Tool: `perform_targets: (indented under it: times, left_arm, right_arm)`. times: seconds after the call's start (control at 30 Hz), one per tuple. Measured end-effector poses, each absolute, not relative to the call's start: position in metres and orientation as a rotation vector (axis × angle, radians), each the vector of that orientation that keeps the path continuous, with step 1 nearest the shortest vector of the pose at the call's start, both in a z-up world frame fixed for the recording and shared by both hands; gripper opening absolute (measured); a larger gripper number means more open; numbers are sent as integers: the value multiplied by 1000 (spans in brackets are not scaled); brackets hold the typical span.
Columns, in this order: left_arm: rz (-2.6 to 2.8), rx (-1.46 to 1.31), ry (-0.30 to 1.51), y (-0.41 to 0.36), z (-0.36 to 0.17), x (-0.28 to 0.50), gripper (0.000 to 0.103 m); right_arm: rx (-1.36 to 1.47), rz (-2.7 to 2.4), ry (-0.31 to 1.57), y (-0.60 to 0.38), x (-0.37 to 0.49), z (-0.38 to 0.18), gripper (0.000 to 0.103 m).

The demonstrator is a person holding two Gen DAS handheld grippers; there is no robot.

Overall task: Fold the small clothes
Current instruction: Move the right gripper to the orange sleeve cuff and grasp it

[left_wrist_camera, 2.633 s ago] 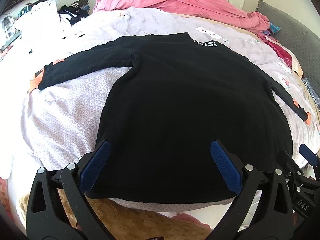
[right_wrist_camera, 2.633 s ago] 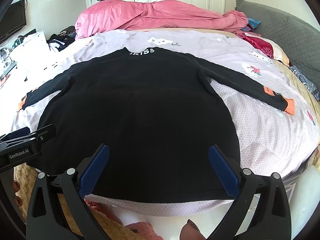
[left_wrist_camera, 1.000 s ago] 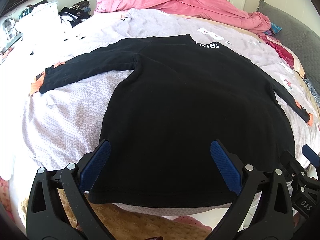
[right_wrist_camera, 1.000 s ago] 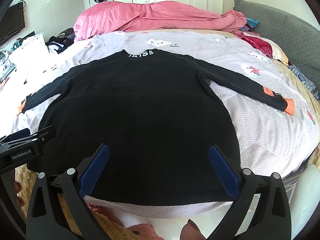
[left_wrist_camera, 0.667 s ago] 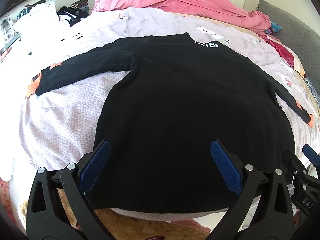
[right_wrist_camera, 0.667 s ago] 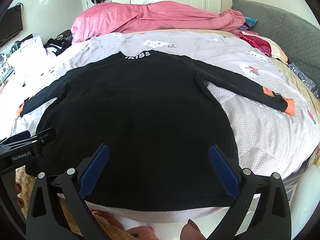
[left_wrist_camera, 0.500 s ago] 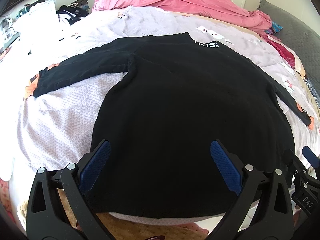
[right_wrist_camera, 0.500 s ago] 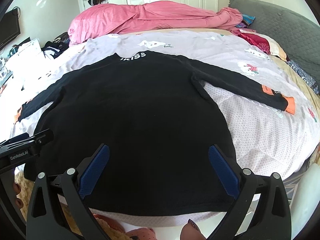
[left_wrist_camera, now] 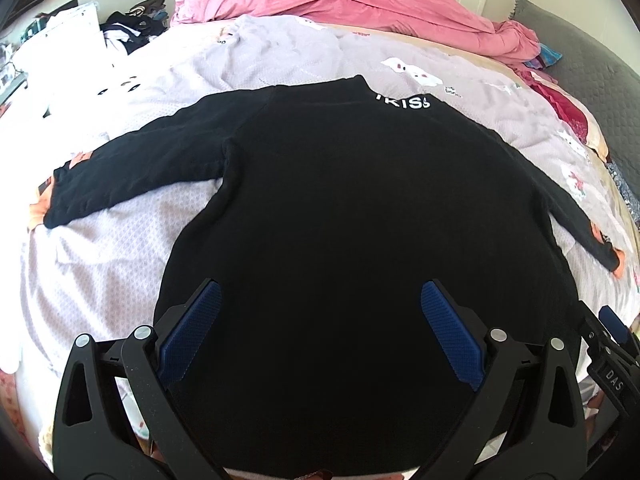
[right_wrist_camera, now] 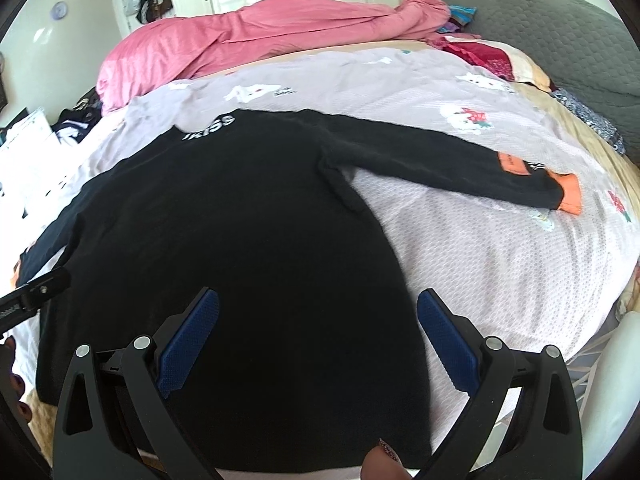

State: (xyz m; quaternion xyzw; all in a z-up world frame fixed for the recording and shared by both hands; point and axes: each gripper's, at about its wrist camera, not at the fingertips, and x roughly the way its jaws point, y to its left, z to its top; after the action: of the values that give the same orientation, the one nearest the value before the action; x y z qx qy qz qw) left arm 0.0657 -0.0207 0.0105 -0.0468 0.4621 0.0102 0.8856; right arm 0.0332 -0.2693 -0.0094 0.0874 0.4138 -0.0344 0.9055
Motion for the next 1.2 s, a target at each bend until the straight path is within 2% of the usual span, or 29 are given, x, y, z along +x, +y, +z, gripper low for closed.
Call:
perform_targets:
  times: [0.83, 1.2]
  left_arm:
    - [-57, -27, 991, -64, 10, 130, 94]
    - [-80, -20, 1005, -74, 3, 153, 94]
  right_arm:
    - [294, -343, 870, -383, 81, -19, 99]
    - [454, -454, 909, -447, 94, -36, 99]
